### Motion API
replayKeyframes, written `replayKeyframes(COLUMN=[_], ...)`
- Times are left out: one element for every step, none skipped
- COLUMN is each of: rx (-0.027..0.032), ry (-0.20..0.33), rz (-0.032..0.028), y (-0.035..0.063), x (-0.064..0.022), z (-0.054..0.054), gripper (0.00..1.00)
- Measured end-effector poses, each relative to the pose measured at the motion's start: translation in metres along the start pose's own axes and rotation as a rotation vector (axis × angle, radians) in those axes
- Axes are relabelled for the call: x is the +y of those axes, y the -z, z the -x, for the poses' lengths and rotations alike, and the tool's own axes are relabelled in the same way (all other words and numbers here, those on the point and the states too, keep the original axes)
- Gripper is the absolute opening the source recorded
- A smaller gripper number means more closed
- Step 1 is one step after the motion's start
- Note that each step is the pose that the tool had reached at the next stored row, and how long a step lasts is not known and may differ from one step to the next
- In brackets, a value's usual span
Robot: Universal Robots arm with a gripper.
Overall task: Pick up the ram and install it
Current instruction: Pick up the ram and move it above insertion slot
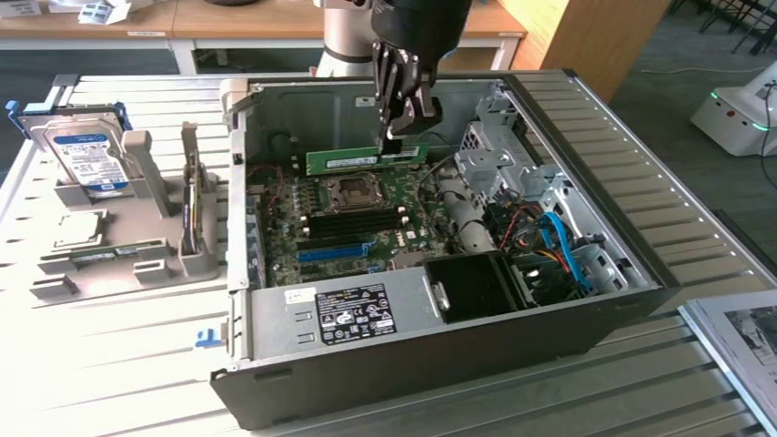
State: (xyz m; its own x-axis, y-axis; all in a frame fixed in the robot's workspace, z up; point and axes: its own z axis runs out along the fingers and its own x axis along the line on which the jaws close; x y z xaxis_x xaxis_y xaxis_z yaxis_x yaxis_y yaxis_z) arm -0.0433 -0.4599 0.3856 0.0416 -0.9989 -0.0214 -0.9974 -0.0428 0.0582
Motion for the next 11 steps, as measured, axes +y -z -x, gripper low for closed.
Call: replayKeyframes(rx=[0.0000, 0.0000, 0.0000, 0.0000, 0.0000, 0.0000, 0.0000, 0.0000, 0.0000, 0.0001, 0.0000], ry=[0.000, 0.000, 0.000, 0.000, 0.000, 0.000, 0.000, 0.000, 0.000, 0.000, 0.000], rz=[0.0000, 0.0000, 0.0000, 0.0000, 0.0000, 0.0000, 0.0000, 0.0000, 0.0000, 0.0000, -0.0001], y=[0.0000, 0.0000, 0.0000, 0.0000, -0.0001, -0.0001, -0.0001, -0.0002, -0.0002, -0.0002, -0.0003], x=[0.0000, 0.0000, -0.0001, -0.0002, -0.0001, -0.0001, -0.0001, -0.0001, -0.0002, -0.0002, -0.0003], z=[0.0000, 0.0000, 0.0002, 0.0006, 0.0012, 0.0018, 0.0025, 0.0032, 0.0040, 0.0048, 0.0057], gripper=[0.12, 0.12, 0.12, 0.12, 0.12, 0.12, 0.12, 0.12, 0.12, 0.12, 0.12])
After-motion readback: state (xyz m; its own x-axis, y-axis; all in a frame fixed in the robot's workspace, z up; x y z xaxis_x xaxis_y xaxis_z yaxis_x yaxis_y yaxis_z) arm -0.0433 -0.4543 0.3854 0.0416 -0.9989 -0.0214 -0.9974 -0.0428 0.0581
